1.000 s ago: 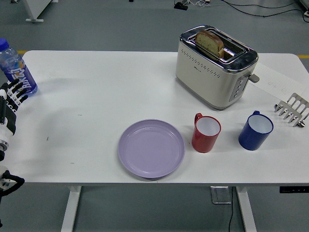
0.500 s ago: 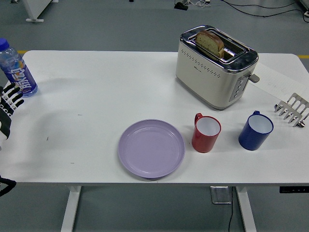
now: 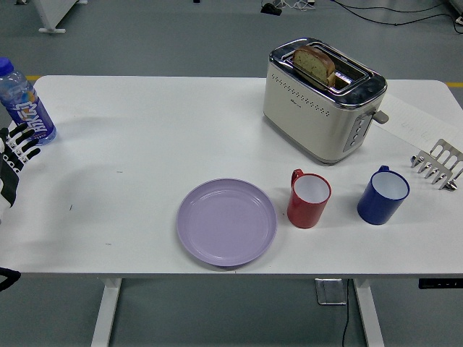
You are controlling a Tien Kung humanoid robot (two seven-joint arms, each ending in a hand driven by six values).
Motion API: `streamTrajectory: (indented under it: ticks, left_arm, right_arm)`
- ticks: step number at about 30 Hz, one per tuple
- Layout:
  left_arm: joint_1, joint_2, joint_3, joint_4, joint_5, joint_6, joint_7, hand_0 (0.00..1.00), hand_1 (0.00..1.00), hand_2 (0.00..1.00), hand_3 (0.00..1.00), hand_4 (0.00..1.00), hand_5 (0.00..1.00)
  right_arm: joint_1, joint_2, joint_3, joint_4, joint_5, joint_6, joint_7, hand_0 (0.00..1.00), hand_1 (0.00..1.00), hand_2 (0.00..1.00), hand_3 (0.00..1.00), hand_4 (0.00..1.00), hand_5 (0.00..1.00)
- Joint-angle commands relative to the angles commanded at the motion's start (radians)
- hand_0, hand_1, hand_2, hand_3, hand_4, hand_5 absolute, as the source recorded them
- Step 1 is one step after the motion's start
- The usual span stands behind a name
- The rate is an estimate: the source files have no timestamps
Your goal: Push plate across desktop
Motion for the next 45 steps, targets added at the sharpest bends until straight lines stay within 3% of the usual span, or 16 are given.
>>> streamTrajectory:
  ticks: [17,45]
  left_arm:
    - [0.0,0.007,0.0,-0.004,0.002,0.001,0.001,0.792,0.818,0.818,0.766,0.541,0.998]
    - [0.001,0.011,0.0,-0.006,0.009,0.005,0.004,0.794,0.808,0.796,0.756,0.547,0.998]
  right_arm:
    - [-0.007,0.002,0.026,0.0,-0.026,-0.003,-0.012,0.654,0.641,0.713,0.664,0.244,0.29]
    - [-0.011,0.002,-0.012,0.0,-0.002,-0.005,-0.006,0.653,0.64,0.712,0.661,0.243,0.294]
